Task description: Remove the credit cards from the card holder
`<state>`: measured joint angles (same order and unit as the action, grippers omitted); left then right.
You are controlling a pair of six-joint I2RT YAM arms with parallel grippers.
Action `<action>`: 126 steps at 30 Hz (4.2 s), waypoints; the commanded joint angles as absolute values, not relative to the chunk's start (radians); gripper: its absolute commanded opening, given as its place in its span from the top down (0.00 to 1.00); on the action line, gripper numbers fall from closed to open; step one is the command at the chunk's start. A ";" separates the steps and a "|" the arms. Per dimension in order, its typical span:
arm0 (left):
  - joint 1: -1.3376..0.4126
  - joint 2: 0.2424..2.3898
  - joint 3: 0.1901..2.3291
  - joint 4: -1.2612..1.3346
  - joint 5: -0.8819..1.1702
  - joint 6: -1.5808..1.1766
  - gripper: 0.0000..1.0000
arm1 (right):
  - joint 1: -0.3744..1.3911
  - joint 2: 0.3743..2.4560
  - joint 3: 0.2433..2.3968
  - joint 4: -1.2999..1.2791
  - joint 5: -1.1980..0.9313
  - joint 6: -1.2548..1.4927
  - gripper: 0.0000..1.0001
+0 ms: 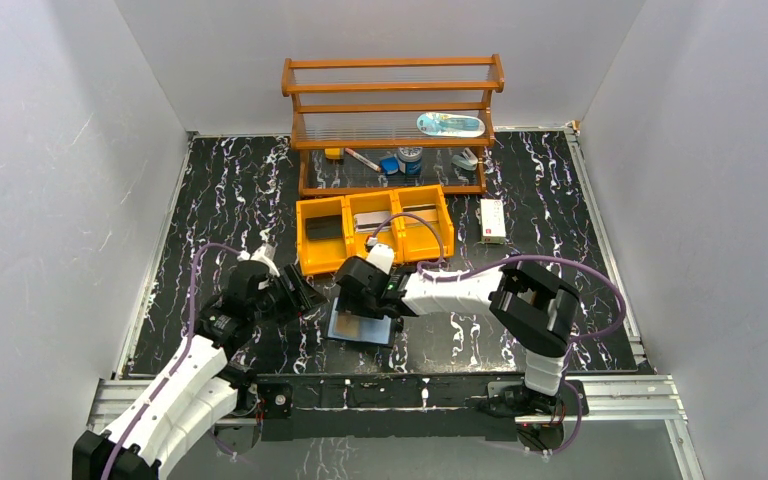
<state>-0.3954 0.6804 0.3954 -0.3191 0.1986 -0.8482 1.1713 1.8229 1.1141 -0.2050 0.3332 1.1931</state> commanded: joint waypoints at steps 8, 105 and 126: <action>-0.399 0.704 0.387 -0.275 0.300 -0.807 0.39 | 1.139 1.860 1.009 -0.137 0.230 1.198 0.35; -0.768 1.089 0.580 -0.257 0.045 -0.752 0.59 | 1.087 1.393 0.729 -0.005 0.184 1.183 0.35; -0.769 1.145 0.576 -0.135 0.201 -0.720 0.53 | 1.047 1.519 0.737 -0.155 0.258 1.210 0.38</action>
<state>-0.7677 1.1378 0.5549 -0.1593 0.1692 -0.7315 1.0698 1.5185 0.7506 -0.0937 0.2188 1.2144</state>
